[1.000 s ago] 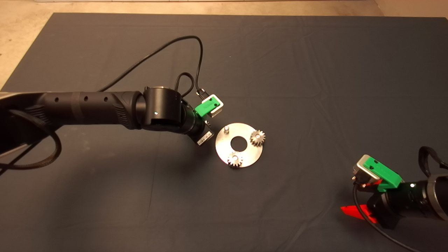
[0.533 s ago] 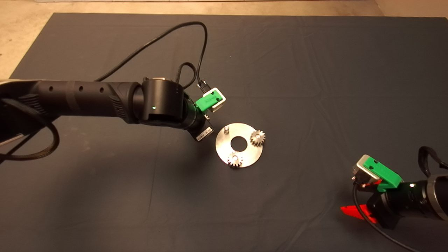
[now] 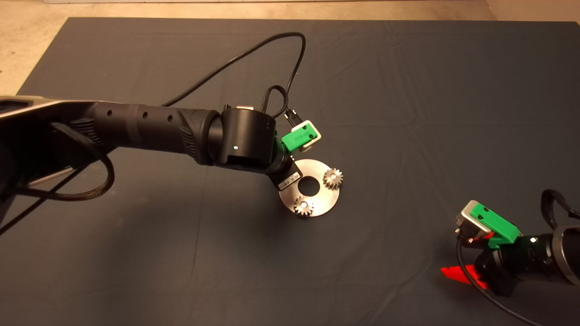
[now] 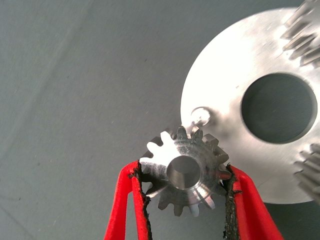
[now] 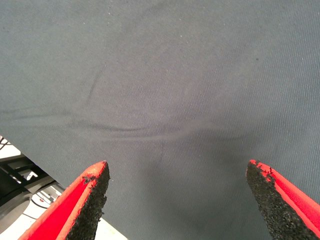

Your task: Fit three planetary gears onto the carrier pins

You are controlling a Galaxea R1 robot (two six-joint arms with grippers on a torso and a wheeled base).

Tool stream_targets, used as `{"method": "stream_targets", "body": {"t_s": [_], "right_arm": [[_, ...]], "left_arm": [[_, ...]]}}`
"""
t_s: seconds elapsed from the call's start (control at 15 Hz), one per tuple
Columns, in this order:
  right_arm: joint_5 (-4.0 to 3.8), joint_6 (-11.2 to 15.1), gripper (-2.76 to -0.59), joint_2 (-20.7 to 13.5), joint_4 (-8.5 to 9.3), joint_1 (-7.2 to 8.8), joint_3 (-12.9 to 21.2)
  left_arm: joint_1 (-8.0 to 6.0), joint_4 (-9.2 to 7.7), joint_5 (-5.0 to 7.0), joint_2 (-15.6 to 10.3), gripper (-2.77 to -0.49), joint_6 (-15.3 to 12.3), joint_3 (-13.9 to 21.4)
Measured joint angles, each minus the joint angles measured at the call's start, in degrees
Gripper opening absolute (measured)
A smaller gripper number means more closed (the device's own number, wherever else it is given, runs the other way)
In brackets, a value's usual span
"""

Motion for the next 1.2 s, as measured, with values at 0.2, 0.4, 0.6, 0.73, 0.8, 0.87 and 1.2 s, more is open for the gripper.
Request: {"method": "stream_targets", "body": {"t_s": [0.2, 0.4, 0.6, 0.73, 0.8, 0.87, 1.2], "right_arm": [[0.02, 0.0, -1.33, 0.0, 0.00, 0.00, 0.0], [0.04, 0.0, -1.33, 0.0, 0.00, 0.00, 0.0], [0.44, 0.0, -1.33, 0.0, 0.00, 0.00, 0.0], [0.44, 0.0, -1.33, 0.0, 0.00, 0.00, 0.0], [0.44, 0.0, -1.33, 0.0, 0.00, 0.00, 0.0], [0.44, 0.0, -1.33, 0.0, 0.00, 0.00, 0.0], [0.46, 0.0, -1.33, 0.0, 0.00, 0.00, 0.0]], "left_arm": [[0.00, 0.00, 0.42, 0.2, -2.71, 0.0, 0.0], [0.00, 0.01, 0.35, 0.9, -2.71, -0.4, 0.0], [-0.02, 0.21, 0.35, 0.9, -2.71, -0.5, 0.0], [-0.02, 0.21, 0.20, 0.9, -2.71, -0.6, 0.0], [-0.01, 0.23, 0.20, 0.9, -2.71, -0.6, 0.0], [0.00, 0.22, 0.19, 0.9, -2.71, -0.6, 0.0], [0.00, 1.33, -0.19, 0.9, -2.71, -0.7, -0.1]]}}
